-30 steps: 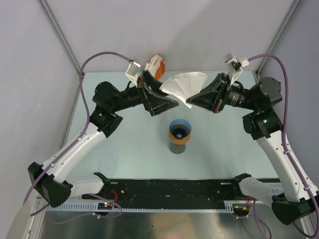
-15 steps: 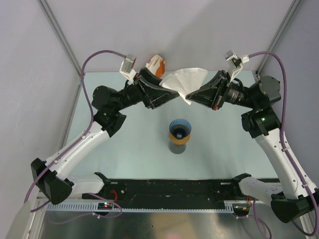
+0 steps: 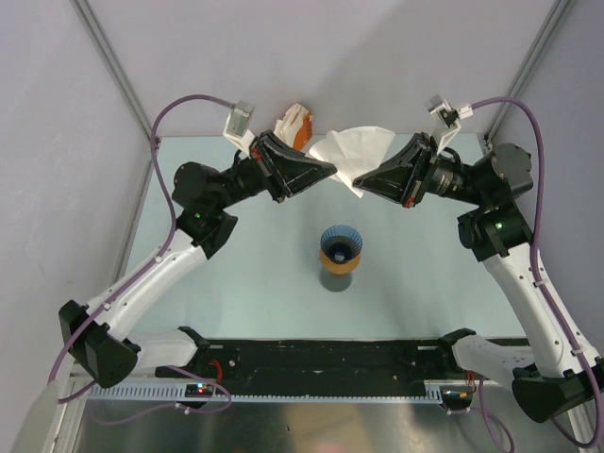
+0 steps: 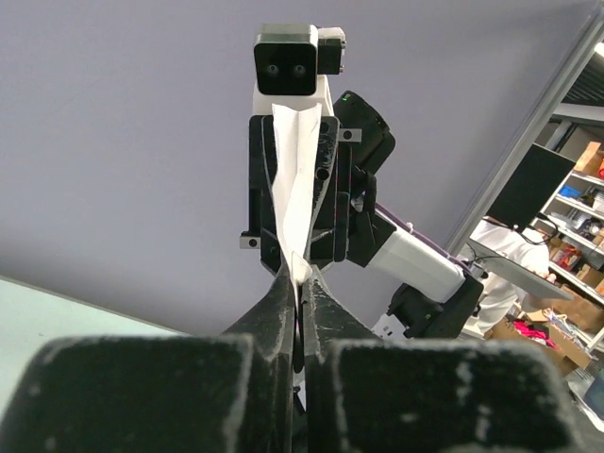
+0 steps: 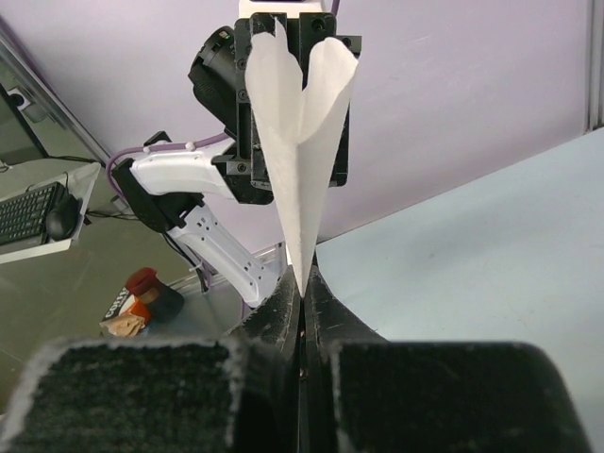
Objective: Place the coffee filter in the dripper
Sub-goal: Adjust the coffee filter.
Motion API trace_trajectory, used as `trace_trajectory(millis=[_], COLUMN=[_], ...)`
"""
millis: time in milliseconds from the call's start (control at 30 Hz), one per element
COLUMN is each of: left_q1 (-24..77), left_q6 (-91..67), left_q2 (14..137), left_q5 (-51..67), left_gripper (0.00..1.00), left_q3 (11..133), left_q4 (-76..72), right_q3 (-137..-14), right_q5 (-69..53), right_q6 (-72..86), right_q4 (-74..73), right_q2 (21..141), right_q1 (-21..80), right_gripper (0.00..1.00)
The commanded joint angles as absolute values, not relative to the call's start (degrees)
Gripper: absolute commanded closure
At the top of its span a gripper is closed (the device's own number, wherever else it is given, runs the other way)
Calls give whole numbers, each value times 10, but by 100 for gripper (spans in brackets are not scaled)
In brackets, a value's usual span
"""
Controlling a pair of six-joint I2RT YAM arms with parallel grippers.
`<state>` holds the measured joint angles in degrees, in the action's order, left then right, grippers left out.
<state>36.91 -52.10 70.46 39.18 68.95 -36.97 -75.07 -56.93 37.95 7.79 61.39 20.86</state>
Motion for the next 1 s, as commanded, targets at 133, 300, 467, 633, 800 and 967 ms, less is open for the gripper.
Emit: trace_trajectory(millis=[133,300,467,633,800,967], left_q1=[360,360,360,360,363,385], left_q6=[-523,-524,-527,-528,-532,-526], left_q2=[697,701,706,708,710,721], left_q5=[391,395,403,408,399,379], left_gripper=[100,100,100,98,58,37], left_q3=[687,693,700,703,694,694], left_q4=[-394,-394,-394,-394,-392,-388], right_q3=[-752,-752,-750,-750,-750,-750], right_q5=[-583,-593,-601,-605,-599,-586], right_q6=[380,380,378,375,373,370], right_q4=[77,70,73,77,77,78], right_q2=[608,613,617,620,621,622], right_q1=[203,205,212,213,213,213], right_gripper=[80,60,70,95,100,100])
